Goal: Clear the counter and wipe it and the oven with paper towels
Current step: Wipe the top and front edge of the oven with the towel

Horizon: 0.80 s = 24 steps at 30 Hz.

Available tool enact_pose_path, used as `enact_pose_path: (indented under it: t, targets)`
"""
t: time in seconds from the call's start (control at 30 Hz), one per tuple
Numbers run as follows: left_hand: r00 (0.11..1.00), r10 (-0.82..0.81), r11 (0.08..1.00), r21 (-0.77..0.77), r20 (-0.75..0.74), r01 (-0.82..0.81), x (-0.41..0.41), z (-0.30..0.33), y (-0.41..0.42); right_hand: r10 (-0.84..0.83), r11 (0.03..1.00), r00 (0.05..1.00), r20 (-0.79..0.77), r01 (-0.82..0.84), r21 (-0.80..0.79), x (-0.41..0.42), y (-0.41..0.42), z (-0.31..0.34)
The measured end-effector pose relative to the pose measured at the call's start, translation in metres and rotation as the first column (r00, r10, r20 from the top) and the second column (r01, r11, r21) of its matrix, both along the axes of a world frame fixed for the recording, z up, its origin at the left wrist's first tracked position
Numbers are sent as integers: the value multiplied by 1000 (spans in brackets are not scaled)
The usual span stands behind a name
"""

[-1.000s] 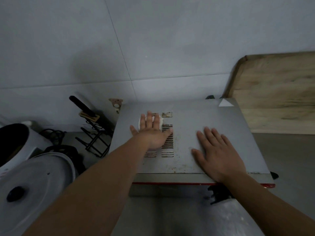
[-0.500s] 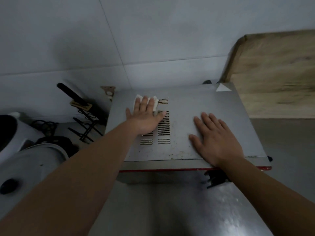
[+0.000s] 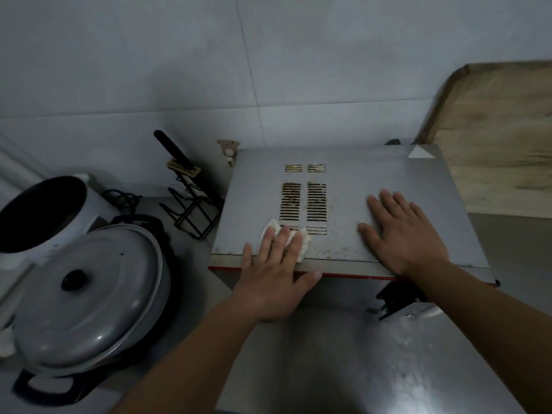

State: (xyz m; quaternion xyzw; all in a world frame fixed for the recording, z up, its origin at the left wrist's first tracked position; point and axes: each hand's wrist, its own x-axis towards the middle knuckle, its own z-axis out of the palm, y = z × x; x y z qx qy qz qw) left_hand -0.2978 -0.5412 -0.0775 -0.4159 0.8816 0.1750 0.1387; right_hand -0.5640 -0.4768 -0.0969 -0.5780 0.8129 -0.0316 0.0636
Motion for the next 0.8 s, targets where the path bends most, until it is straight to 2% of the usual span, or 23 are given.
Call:
enact_pose_path:
  t: [0.13, 0.47, 0.63, 0.8]
  targets:
    - [1000, 6, 1000, -20, 29, -5, 5, 0, 10, -1, 1000, 1000, 2, 1, -5, -1, 0, -2]
    - [999, 43, 995, -88, -2, -43, -2, -7, 5, -23, 1000, 1000, 2, 23, -14, -1, -1, -1]
    - [991, 134, 988, -69, -27, -136, -7, -1, -43, -26, 1000, 1000, 4, 26, -7, 0, -2, -1]
    - [989, 146, 987, -62, -39, -148, -13, -5, -62, -52, 999, 999, 0, 52, -5, 1, -2, 1]
